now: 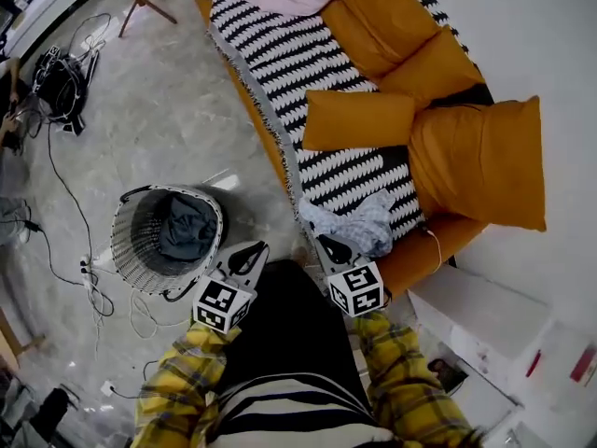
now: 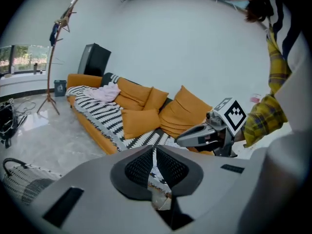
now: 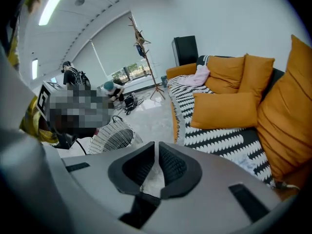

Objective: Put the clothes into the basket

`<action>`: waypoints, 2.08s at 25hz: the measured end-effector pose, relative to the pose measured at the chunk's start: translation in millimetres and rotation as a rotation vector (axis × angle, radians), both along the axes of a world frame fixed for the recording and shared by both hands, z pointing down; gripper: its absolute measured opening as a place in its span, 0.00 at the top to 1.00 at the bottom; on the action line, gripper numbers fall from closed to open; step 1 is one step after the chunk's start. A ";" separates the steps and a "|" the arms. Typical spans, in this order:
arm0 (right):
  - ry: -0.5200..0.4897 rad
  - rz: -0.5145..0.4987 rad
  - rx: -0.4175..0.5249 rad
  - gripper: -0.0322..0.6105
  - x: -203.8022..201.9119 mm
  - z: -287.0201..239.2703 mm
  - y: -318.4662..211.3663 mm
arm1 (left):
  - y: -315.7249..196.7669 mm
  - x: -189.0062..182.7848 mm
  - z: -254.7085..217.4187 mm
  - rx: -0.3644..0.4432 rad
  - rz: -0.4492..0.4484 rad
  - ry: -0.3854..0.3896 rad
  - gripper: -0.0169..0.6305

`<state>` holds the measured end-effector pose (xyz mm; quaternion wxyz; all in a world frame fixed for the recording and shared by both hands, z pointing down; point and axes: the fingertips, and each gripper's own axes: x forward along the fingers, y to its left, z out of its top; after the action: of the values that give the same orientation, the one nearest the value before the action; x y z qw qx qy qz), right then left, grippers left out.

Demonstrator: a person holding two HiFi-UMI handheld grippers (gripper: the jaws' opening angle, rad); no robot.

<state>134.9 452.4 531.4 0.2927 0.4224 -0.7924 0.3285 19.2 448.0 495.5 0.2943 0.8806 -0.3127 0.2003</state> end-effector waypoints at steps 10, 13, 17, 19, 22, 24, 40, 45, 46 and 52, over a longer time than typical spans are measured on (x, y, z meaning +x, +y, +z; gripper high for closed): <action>0.082 0.160 -0.103 0.66 96.4 31.2 34.6 | 2.2 76.3 20.8 -0.043 0.200 -0.020 0.92; 0.132 0.132 -0.141 0.56 114.0 45.0 42.1 | 2.1 89.5 25.8 -0.058 0.228 -0.027 0.92; 0.187 0.090 -0.170 0.51 130.5 65.3 43.3 | 0.7 102.5 33.8 -0.079 0.254 -0.040 0.92; 0.207 0.063 -0.199 0.49 132.7 74.7 42.3 | 0.7 106.8 38.7 -0.093 0.262 -0.049 0.92; 0.241 0.031 -0.256 0.45 137.1 96.8 46.7 | 2.9 109.8 46.9 -0.119 0.265 -0.063 0.92; 0.245 0.025 -0.295 0.44 141.4 110.5 48.3 | 3.1 112.0 53.7 -0.134 0.264 -0.071 0.92; 0.307 -0.018 -0.459 0.42 149.5 205.4 43.3 | -2.4 119.3 85.0 -0.189 0.238 -0.112 0.92; 0.313 0.002 -0.491 0.48 145.3 206.8 41.3 | -5.2 110.3 77.7 -0.197 0.225 -0.105 0.92; 0.318 0.007 -0.491 0.51 145.5 208.3 40.2 | -6.1 108.6 78.4 -0.196 0.222 -0.104 0.92; 0.350 0.019 -0.444 0.77 148.5 203.7 40.0 | -4.8 100.5 74.1 -0.184 0.194 -0.099 0.92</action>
<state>283.4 492.4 735.1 0.5072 0.4059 -0.6345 0.4189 119.7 443.2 569.6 0.3373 0.8651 -0.2202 0.2988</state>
